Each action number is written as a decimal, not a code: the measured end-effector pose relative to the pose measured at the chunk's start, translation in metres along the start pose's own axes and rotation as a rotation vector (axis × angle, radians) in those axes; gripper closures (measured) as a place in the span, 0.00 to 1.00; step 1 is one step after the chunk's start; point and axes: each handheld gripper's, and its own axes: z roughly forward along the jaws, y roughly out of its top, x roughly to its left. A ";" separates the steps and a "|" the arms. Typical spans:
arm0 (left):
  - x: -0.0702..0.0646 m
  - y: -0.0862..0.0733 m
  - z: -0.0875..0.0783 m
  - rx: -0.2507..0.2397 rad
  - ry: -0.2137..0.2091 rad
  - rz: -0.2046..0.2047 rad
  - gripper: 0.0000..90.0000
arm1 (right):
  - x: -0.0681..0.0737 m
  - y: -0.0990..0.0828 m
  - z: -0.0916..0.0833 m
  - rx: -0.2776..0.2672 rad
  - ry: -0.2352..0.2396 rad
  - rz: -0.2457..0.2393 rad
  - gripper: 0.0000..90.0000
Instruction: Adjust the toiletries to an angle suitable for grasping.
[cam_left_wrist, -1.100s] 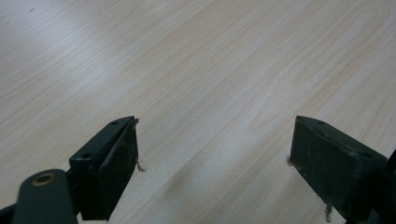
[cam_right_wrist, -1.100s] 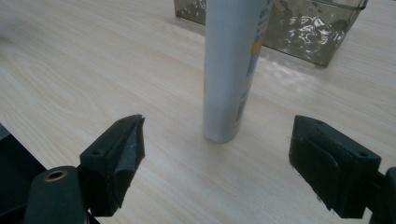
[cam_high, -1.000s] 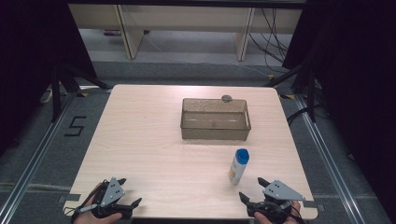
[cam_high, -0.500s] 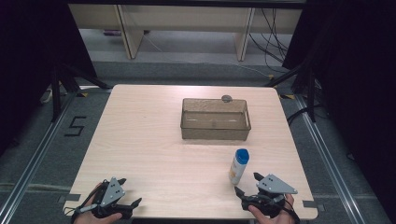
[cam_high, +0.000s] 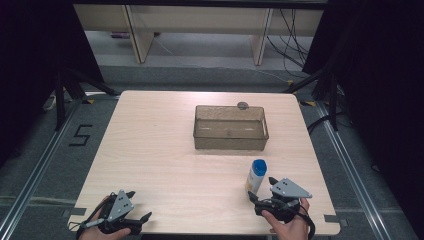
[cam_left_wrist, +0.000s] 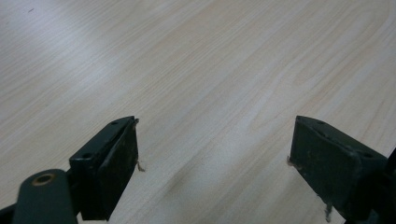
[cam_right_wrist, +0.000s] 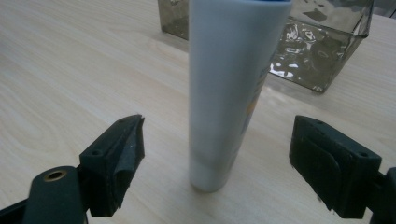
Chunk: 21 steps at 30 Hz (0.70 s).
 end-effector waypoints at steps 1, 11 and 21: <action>0.000 0.000 0.000 0.001 -0.001 0.000 0.17 | -0.001 0.001 0.001 0.001 -0.005 -0.003 0.21; 0.002 0.001 0.000 0.017 -0.006 0.028 0.17 | -0.006 0.005 0.011 -0.002 0.002 -0.008 0.24; 0.000 0.000 0.001 0.006 -0.012 0.006 0.17 | -0.008 0.008 0.020 -0.002 0.007 0.018 0.25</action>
